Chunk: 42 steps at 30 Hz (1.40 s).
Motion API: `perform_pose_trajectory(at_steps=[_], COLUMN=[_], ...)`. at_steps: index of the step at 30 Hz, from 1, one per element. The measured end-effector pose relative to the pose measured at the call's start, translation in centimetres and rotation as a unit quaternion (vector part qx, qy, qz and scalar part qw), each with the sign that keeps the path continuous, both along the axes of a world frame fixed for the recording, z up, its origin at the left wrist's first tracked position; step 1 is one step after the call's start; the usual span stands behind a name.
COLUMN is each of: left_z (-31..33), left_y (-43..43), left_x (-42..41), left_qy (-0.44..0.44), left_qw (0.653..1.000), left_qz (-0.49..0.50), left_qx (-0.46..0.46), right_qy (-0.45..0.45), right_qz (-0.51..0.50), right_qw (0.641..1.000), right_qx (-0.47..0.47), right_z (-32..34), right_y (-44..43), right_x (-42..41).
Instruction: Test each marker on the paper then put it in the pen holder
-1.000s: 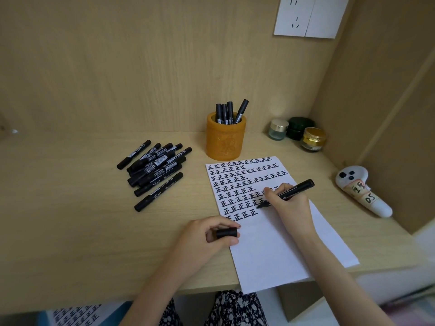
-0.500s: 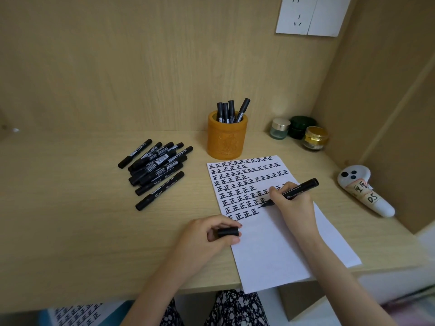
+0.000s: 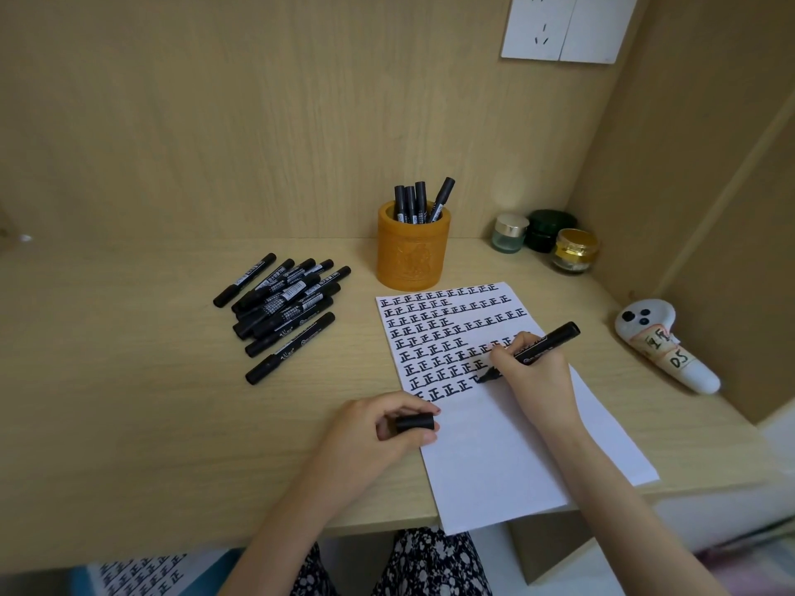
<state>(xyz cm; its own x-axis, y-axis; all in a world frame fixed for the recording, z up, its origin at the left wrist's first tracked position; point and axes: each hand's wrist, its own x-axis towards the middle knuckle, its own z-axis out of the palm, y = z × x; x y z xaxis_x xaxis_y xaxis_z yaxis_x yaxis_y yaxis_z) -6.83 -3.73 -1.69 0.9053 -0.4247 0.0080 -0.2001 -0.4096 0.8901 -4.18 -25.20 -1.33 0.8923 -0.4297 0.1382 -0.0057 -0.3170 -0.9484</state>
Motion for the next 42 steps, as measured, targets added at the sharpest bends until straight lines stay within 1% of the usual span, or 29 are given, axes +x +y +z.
perform_pose_trajectory(at_steps=[7,14,19,24,35,42], left_z=[0.19,0.14,0.07,0.02,-0.11,-0.13], left_y=[-0.09,-0.06,-0.05,-0.04,-0.07,-0.14], left_x=[0.02,0.00,-0.02,0.05,0.15,0.17], left_qy=[0.002,-0.001,-0.004,-0.004,-0.001,-0.001], left_qw=[1.000,1.000,1.000,1.000,1.000,1.000], left_qz=[-0.001,-0.002,-0.003,-0.003,-0.003,-0.002], left_qx=[-0.007,-0.001,0.004,0.007,-0.006,-0.005], right_qy=[-0.013,-0.007,-0.013,-0.014,-0.002,-0.007], right_qz=[-0.009,-0.007,-0.011,0.006,0.012,0.011], right_qw=[1.000,1.000,1.000,1.000,1.000,1.000], right_qx=[0.025,0.009,0.018,0.027,-0.002,0.016], right_z=[0.06,0.08,-0.06,-0.23,0.04,0.14], right_y=[0.05,0.17,0.04,0.03,0.12,0.04], right_x=[-0.02,0.00,0.05,0.08,-0.03,-0.18])
